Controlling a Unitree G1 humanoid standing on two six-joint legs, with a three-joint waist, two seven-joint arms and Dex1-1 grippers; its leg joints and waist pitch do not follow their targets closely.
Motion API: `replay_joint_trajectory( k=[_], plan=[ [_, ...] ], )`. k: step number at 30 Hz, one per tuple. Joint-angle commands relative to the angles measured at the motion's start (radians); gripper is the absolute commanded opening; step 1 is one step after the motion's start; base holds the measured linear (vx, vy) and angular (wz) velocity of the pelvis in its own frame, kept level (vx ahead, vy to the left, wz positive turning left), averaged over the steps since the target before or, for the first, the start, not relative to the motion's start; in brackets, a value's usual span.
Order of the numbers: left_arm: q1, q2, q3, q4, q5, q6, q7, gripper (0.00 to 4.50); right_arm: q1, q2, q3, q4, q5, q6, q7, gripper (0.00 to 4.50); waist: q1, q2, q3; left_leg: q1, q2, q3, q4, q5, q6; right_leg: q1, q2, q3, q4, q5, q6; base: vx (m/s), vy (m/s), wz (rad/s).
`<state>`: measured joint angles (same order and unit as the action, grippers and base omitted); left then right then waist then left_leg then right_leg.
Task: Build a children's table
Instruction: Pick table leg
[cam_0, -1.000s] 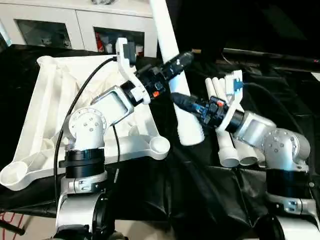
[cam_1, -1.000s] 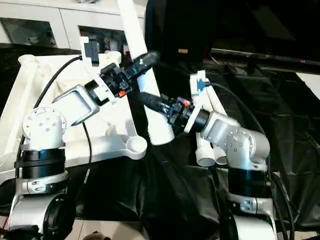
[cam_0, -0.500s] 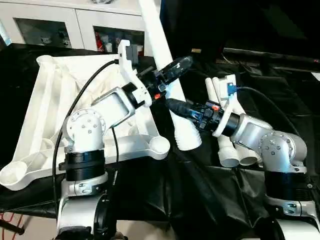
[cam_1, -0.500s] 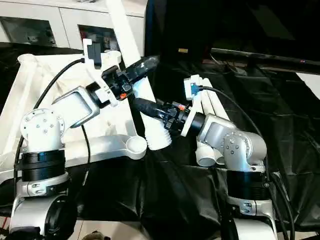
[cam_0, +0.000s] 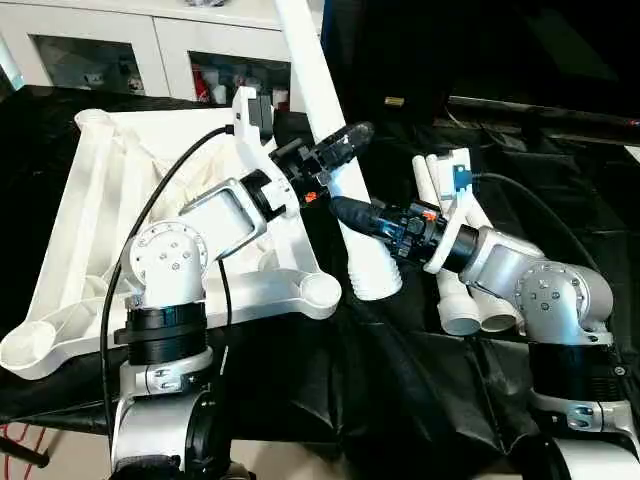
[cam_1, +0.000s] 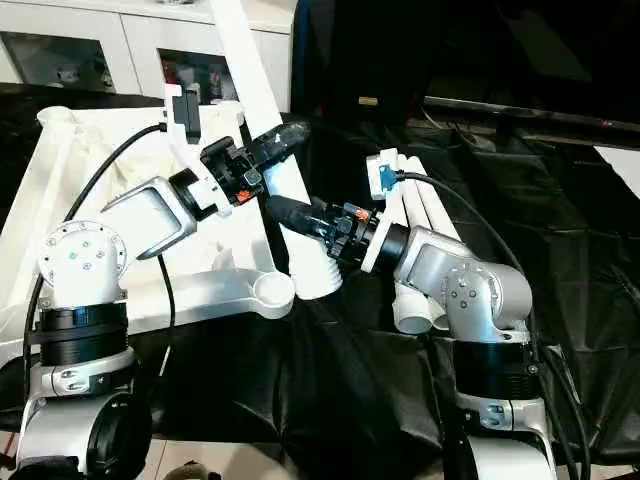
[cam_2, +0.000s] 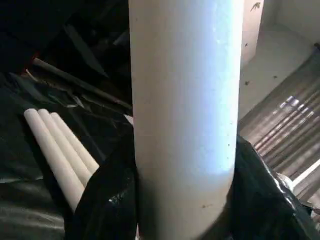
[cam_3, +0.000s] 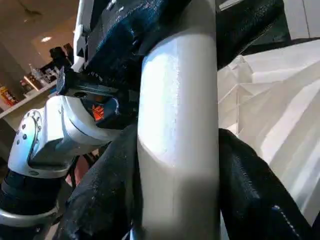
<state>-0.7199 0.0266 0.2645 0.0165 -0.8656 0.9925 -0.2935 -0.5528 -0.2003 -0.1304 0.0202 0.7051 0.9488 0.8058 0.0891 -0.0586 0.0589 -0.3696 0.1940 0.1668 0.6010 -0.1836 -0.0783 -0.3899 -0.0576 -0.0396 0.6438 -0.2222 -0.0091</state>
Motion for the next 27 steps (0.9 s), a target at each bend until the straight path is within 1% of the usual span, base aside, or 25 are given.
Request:
replay_joint_trajectory(
  k=[1,4,5,7,8,9,10,11,12,13,14,15,17,18,19,22,27],
  plan=[
    [0.002,0.012,-0.048,-0.026,0.038,-0.007,-0.004,1.89,-0.021,-0.01,-0.012,-0.006,0.01,-0.005,-0.018,2.54,0.001,-0.001,-0.065,0.008,0.027,-0.003,-0.066,-0.065,-0.009,0.053,-0.065,0.042,-0.085,-0.079,-0.152,0.0,0.0,0.0],
    [-0.003,0.036,-0.083,-0.039,0.067,-0.015,-0.024,1.88,-0.025,-0.023,-0.006,-0.012,0.006,-0.005,-0.013,2.63,0.0,-0.004,-0.065,0.008,0.026,-0.002,-0.066,-0.059,-0.011,0.054,-0.065,0.042,-0.084,-0.068,-0.148,0.0,0.0,0.0],
    [-0.007,0.054,-0.11,-0.048,0.084,-0.017,-0.041,1.87,-0.025,-0.053,0.021,-0.021,-0.013,0.0,0.001,2.92,0.001,-0.004,-0.066,0.008,0.026,-0.001,-0.066,-0.054,-0.011,0.055,-0.065,0.042,-0.084,-0.065,-0.146,0.0,0.0,0.0],
    [-0.012,0.073,-0.139,-0.056,0.103,-0.018,-0.058,1.87,-0.024,-0.085,0.052,-0.03,-0.033,0.004,0.022,3.02,0.002,-0.002,-0.066,0.009,0.027,-0.002,-0.065,-0.045,-0.012,0.055,-0.064,0.042,-0.081,-0.049,-0.141,0.0,0.0,0.0],
    [-0.013,0.079,-0.148,-0.057,0.108,-0.019,-0.063,1.87,-0.023,-0.093,0.06,-0.032,-0.036,0.005,0.029,3.02,0.002,-0.003,-0.066,0.008,0.026,-0.002,-0.065,-0.043,-0.012,0.055,-0.064,0.042,-0.081,-0.045,-0.141,0.0,0.0,0.0],
    [-0.019,0.091,-0.167,-0.059,0.119,-0.022,-0.075,1.87,-0.023,-0.119,0.082,-0.035,-0.047,0.015,0.043,3.03,0.001,-0.011,-0.066,0.007,0.026,-0.001,-0.065,-0.042,-0.01,0.056,-0.064,0.042,-0.082,-0.044,-0.142,0.0,0.0,0.0],
    [-0.019,0.092,-0.169,-0.059,0.12,-0.022,-0.076,1.87,-0.023,-0.122,0.084,-0.036,-0.048,0.017,0.045,3.03,0.002,-0.008,-0.066,0.007,0.026,-0.001,-0.064,-0.041,-0.009,0.057,-0.065,0.042,-0.081,-0.05,-0.144,0.0,0.0,0.0],
    [-0.023,0.099,-0.181,-0.06,0.124,-0.025,-0.083,1.86,-0.023,-0.139,0.098,-0.037,-0.055,0.024,0.052,3.03,0.002,-0.007,-0.065,0.006,0.025,0.0,-0.064,-0.041,-0.009,0.055,-0.066,0.043,-0.081,-0.05,-0.149,0.0,0.0,0.0],
    [-0.028,0.107,-0.194,-0.059,0.131,-0.03,-0.091,1.86,-0.025,-0.155,0.116,-0.036,-0.066,0.029,0.058,3.03,0.001,-0.012,-0.066,0.007,0.027,0.0,-0.063,-0.04,-0.008,0.056,-0.065,0.043,-0.081,-0.047,-0.153,0.0,0.0,0.0],
    [-0.028,0.107,-0.194,-0.059,0.131,-0.03,-0.091,1.86,-0.025,-0.155,0.116,-0.036,-0.066,0.029,0.058,3.03,0.003,-0.01,-0.066,0.007,0.026,0.0,-0.063,-0.039,-0.008,0.057,-0.066,0.042,-0.08,-0.045,-0.155,0.0,0.0,0.0],
    [-0.035,0.114,-0.207,-0.062,0.138,-0.034,-0.101,1.86,-0.025,-0.171,0.141,-0.035,-0.082,0.031,0.063,3.03,0.002,-0.009,-0.066,0.007,0.026,0.0,-0.063,-0.037,-0.008,0.056,-0.065,0.043,-0.079,-0.04,-0.157,0.0,0.0,0.0],
    [-0.036,0.115,-0.209,-0.062,0.139,-0.035,-0.103,1.86,-0.025,-0.173,0.144,-0.035,-0.083,0.03,0.063,3.03,0.002,-0.011,-0.065,0.007,0.026,0.0,-0.063,-0.035,-0.009,0.056,-0.064,0.042,-0.079,-0.04,-0.158,0.0,0.0,0.0],
    [-0.041,0.123,-0.223,-0.065,0.146,-0.041,-0.116,1.86,-0.026,-0.185,0.167,-0.031,-0.092,0.03,0.063,3.03,0.001,-0.012,-0.066,0.007,0.027,0.0,-0.062,-0.034,-0.011,0.056,-0.065,0.043,-0.077,-0.029,-0.165,0.0,0.0,0.0],
    [-0.044,0.131,-0.242,-0.073,0.154,-0.045,-0.136,1.86,-0.029,-0.189,0.191,-0.023,-0.103,0.031,0.059,3.03,0.001,-0.013,-0.066,0.007,0.027,-0.001,-0.062,-0.027,-0.007,0.057,-0.066,0.042,-0.077,-0.023,-0.167,0.0,0.0,0.0],
    [-0.044,0.131,-0.242,-0.073,0.154,-0.045,-0.136,1.86,-0.029,-0.189,0.191,-0.023,-0.103,0.031,0.059,3.03,0.001,-0.012,-0.066,0.007,0.027,0.0,-0.061,-0.024,-0.007,0.056,-0.066,0.043,-0.076,-0.019,-0.169,0.0,0.0,0.0],
    [-0.041,0.141,-0.271,-0.086,0.168,-0.056,-0.16,1.86,-0.035,-0.188,0.219,-0.014,-0.118,0.032,0.059,3.03,0.001,-0.011,-0.066,0.008,0.029,0.0,-0.061,-0.022,-0.007,0.056,-0.067,0.043,-0.072,-0.002,-0.184,0.0,0.0,0.0],
    [-0.038,0.144,-0.282,-0.086,0.17,-0.06,-0.173,1.86,-0.035,-0.195,0.237,-0.014,-0.127,0.023,0.067,3.03,0.001,-0.013,-0.066,0.007,0.027,0.001,-0.06,-0.028,-0.008,0.059,-0.066,0.044,-0.073,0.003,-0.188,0.0,0.0,0.0]
  ],
)
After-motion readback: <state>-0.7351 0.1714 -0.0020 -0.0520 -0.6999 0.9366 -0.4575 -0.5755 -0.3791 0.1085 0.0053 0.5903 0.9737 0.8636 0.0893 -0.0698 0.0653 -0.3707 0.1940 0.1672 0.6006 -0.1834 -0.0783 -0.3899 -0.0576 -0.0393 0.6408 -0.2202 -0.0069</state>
